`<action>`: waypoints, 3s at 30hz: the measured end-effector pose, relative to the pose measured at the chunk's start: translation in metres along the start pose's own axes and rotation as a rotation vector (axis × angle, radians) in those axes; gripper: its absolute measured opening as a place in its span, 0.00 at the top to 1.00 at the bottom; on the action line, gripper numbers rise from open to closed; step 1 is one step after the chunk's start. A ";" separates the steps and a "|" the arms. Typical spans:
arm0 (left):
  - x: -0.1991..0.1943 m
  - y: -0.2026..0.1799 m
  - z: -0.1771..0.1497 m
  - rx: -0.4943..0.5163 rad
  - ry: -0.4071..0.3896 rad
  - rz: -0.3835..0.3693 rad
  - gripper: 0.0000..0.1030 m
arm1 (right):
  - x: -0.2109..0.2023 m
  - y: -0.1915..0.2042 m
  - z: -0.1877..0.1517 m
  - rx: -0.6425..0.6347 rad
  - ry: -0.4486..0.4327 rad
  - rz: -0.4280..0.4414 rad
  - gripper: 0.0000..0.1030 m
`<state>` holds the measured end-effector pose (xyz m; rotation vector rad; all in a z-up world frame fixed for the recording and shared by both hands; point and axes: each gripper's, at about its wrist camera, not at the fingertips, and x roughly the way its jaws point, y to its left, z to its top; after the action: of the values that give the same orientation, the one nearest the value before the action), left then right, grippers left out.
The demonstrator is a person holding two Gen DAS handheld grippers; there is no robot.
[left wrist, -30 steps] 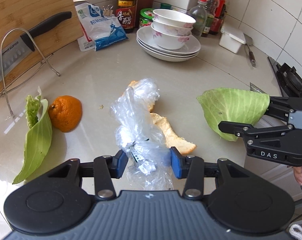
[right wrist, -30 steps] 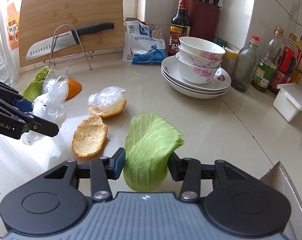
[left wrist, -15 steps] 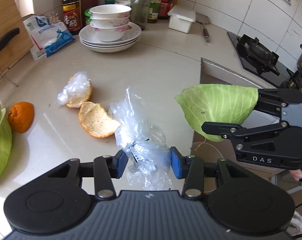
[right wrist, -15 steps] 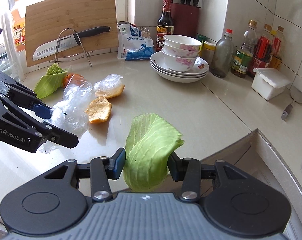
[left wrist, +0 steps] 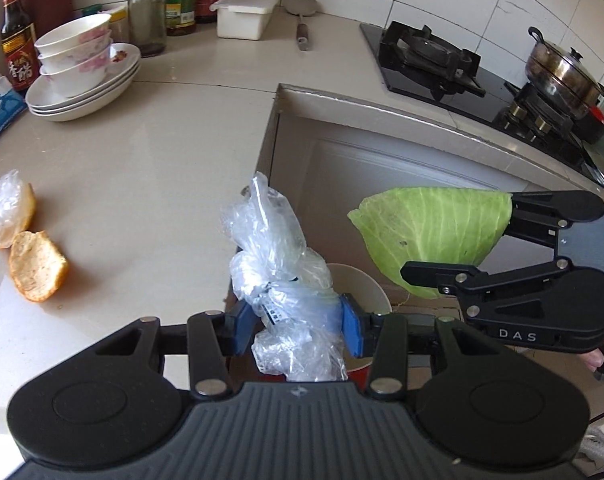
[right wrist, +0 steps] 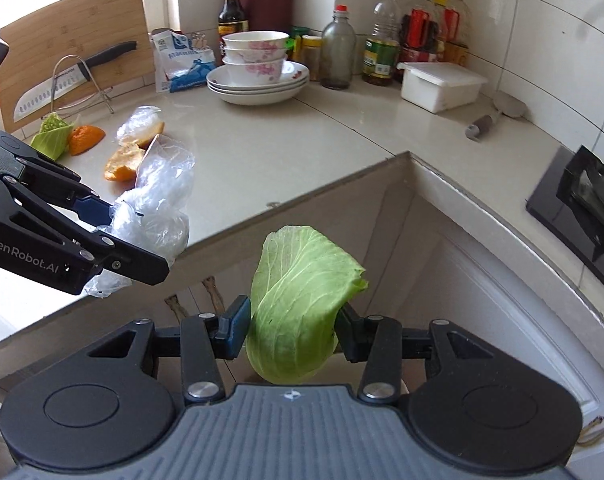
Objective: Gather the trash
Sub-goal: 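Carry the cabbage leaf and plastic bag over the white bucket, then open the right gripper to drop the cabbage leaf into the bucket, then lower the clear plastic bag into the bucket and open the left gripper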
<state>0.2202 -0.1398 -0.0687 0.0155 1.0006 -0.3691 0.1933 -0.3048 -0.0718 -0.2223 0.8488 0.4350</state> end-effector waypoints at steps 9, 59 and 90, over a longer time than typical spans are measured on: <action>0.029 -0.036 0.002 0.036 0.021 0.021 0.57 | 0.028 -0.050 -0.046 0.090 0.091 -0.047 0.51; 0.175 -0.070 -0.009 0.063 0.181 0.029 0.57 | 0.191 -0.088 -0.144 0.203 0.304 -0.033 0.03; 0.277 -0.132 0.006 0.229 0.168 -0.069 0.15 | 0.119 -0.111 -0.162 0.308 0.220 -0.149 0.00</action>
<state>0.3181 -0.3468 -0.2726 0.2219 1.1220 -0.5515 0.2038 -0.4276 -0.2653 -0.0472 1.0945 0.1378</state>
